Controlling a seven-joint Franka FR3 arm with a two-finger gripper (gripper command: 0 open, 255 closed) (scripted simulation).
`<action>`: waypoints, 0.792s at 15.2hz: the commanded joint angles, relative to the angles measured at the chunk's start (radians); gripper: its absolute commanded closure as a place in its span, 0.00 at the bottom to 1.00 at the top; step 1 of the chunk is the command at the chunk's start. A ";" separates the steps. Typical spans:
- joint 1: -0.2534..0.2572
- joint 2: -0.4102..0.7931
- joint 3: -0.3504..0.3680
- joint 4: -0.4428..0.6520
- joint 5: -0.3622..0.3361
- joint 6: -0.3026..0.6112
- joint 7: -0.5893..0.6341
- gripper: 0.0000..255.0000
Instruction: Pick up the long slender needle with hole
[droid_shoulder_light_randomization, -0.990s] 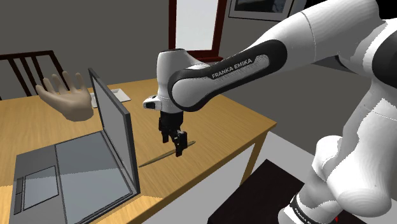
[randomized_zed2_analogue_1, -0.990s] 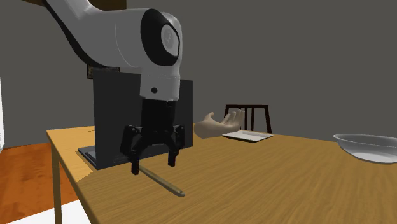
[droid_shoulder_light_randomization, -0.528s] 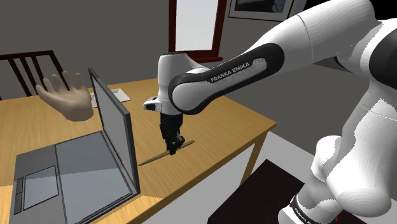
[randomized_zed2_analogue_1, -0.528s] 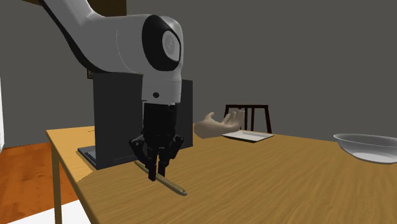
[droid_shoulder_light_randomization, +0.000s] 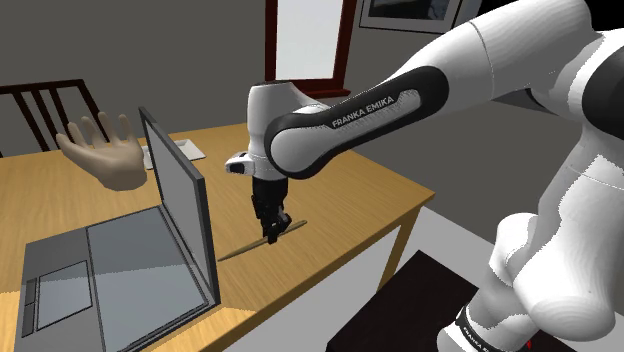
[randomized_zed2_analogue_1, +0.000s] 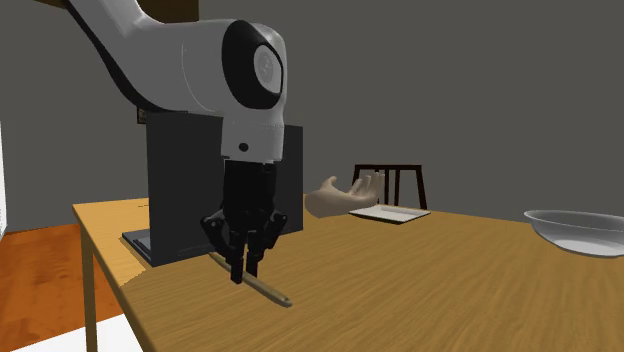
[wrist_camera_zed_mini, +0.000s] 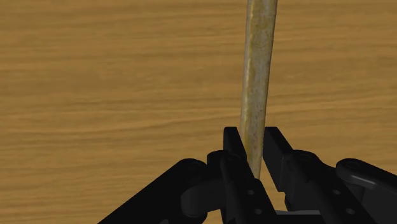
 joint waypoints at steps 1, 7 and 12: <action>0.000 -0.009 0.000 0.012 0.001 -0.027 0.000 1.00; -0.001 -0.039 -0.001 0.060 0.002 -0.105 0.003 1.00; -0.002 -0.058 -0.002 0.106 0.002 -0.171 0.006 1.00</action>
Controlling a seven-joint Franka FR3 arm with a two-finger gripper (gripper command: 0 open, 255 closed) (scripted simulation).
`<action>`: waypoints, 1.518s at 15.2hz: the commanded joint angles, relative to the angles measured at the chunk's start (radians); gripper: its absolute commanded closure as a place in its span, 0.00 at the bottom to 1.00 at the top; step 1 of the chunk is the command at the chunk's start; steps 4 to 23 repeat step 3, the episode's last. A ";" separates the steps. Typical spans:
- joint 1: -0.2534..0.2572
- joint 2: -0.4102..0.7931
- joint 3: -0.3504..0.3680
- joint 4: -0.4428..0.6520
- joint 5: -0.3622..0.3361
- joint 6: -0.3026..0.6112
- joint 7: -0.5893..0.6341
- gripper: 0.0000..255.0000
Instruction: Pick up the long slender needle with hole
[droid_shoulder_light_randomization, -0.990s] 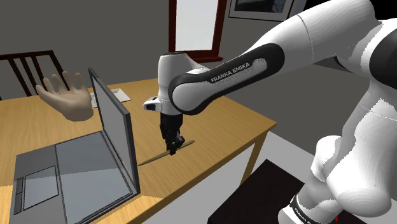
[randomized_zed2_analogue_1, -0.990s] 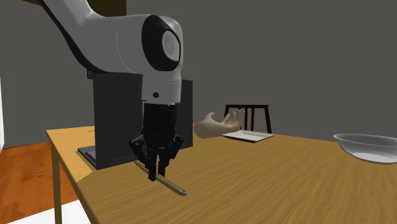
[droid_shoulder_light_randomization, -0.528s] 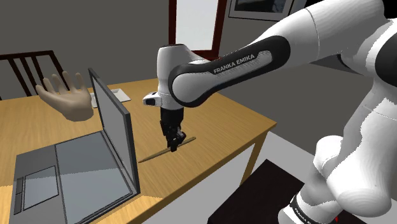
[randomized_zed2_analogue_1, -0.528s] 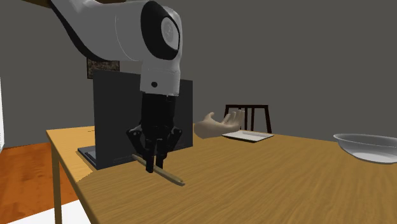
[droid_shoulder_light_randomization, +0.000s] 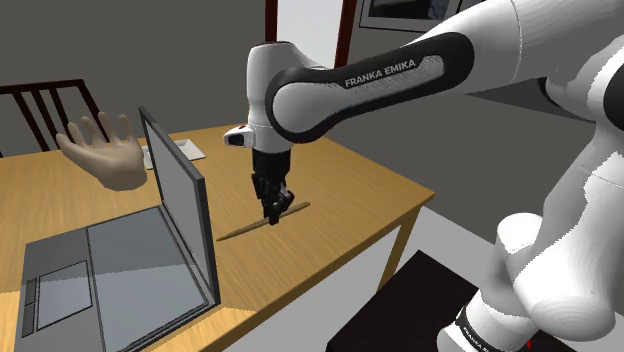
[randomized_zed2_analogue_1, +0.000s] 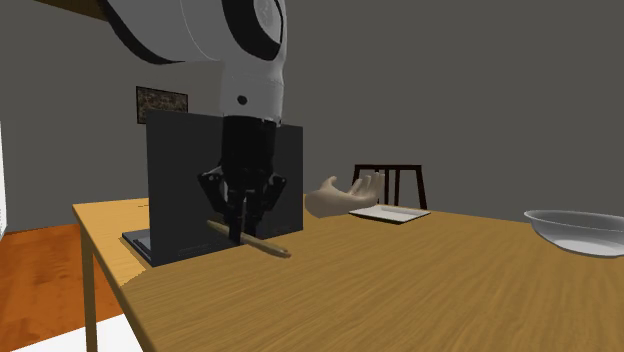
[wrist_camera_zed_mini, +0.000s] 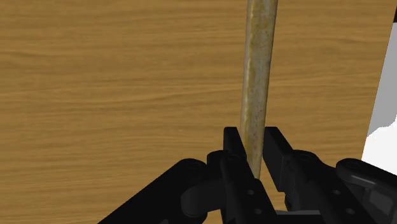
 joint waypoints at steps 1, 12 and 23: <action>0.000 -0.005 0.000 0.023 0.000 -0.028 0.002 1.00; 0.000 -0.005 0.000 0.025 0.000 -0.030 0.003 1.00; 0.000 -0.005 0.000 0.025 0.000 -0.030 0.003 1.00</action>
